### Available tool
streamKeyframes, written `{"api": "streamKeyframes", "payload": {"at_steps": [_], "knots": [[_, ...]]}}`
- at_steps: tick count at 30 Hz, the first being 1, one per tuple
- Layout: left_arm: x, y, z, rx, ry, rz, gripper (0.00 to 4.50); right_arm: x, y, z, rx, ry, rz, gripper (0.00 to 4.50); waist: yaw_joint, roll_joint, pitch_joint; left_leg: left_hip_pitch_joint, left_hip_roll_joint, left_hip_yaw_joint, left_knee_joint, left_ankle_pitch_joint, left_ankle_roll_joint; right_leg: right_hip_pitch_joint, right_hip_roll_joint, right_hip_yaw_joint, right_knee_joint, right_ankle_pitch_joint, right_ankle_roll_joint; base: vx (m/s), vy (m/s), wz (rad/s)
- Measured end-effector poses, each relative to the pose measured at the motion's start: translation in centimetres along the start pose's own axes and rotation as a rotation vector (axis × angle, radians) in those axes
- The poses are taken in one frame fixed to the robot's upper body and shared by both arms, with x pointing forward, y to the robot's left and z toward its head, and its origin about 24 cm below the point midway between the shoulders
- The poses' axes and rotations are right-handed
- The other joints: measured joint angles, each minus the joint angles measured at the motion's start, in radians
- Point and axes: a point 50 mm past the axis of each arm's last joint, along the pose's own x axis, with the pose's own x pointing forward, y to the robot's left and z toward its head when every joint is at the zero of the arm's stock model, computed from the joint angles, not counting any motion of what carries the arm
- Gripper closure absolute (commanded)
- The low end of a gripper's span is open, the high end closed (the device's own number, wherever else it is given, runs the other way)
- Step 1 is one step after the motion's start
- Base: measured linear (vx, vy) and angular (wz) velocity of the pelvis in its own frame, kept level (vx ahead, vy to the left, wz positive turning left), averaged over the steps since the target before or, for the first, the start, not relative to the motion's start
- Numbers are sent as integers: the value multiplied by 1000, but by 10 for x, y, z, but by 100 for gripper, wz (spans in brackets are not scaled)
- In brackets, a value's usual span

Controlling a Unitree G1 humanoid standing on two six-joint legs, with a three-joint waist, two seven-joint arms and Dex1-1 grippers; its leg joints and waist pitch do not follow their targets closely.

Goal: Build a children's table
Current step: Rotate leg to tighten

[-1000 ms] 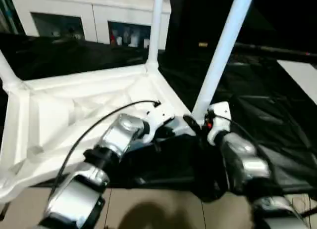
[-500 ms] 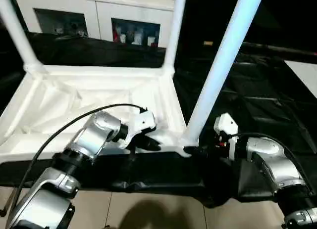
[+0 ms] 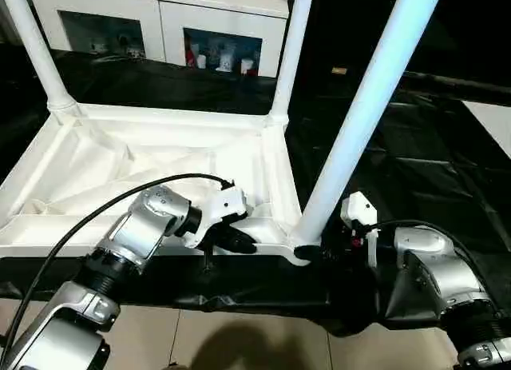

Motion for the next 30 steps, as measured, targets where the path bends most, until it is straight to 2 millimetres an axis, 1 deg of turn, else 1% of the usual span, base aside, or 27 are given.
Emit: {"api": "streamKeyframes", "payload": {"at_steps": [3, 7, 9, 12, 15, 17, 20, 24, 26, 28, 29, 30], "knots": [[0, -1, 0, -2, -1, -1, 450, 0, 0, -1, 8, -5, 6, 177, 0, 0, 0, 0, 0, 0, 0, 0, 0, 0, 0, 0, 0, 0, 0, 0, 0, 0], [0, -2, 0, -4, -1, -4, 450, 0, 1, -1, 13, -8, 9, 180, 0, 0, 0, 0, 0, 0, 0, 0, 0, 0, 0, 0, 0, 0, 0, 0, 0, 0], [2, -1, 0, -10, -6, 2, 450, 3, 0, -3, 35, -29, -15, 181, -1, -1, 0, 1, 0, 0, 0, 0, 0, 0, 0, 0, 1, 0, 0, 0, 0, 0], [8, 10, 4, -38, -21, 119, 450, 14, -10, -7, 113, -104, -211, 181, -9, 0, -1, 3, 0, -1, 3, 0, -1, 1, 0, 2, 4, 1, -1, 0, 0, 0], [25, 20, 12, -76, -46, 240, 450, 27, -21, -9, 208, -154, -449, 181, -18, 1, -2, 3, -1, -3, 4, 1, -1, 1, 0, 3, 2, 0, 2, 0, 0, 0], [38, 24, 19, -101, -59, 313, 450, 37, -28, -7, 272, -174, -619, 181, -28, 3, -2, 3, -1, -3, 5, 1, -2, 1, 0, 3, 0, 0, 2, 0, 0, 0], [53, 26, 28, -120, -60, 370, 450, 44, -33, -6, 322, -176, -769, 181, -30, 8, -4, 3, -2, -4, 5, 1, -2, 1, -1, 3, -1, 0, 2, 0, 0, 0], [62, 28, 32, -119, -54, 413, 450, 54, -36, -3, 352, -183, -874, 181, -30, 11, -6, 3, -2, -5, 5, 1, -1, 1, 0, 1, -1, 0, 3, 0, 0, 0], [64, 29, 33, -110, -50, 416, 450, 57, -36, -3, 345, -186, -887, 181, -30, 11, -6, 2, -2, -6, 5, 1, -1, 1, 0, 1, -2, 0, 3, 0, 0, 0], [64, 29, 33, -91, -51, 409, 450, 54, -36, -3, 322, -191, -861, 181, -30, 13, -5, 0, -2, -6, 5, 1, -1, 1, 0, 1, -5, 0, 3, 0, 0, 0], [63, 29, 33, -81, -50, 402, 450, 52, -37, -3, 313, -190, -843, 147, -30, 14, -5, 0, -2, -6, 5, 1, -1, 1, 0, 1, -5, 0, 3, 0, 0, 0], [62, 29, 33, -69, -48, 391, 450, 49, -37, -4, 302, -187, -823, 126, -29, 14, -5, -1, -2, -6, 5, 1, -1, 1, 0, 1, -5, 0, 3, 0, 0, 0]]}}
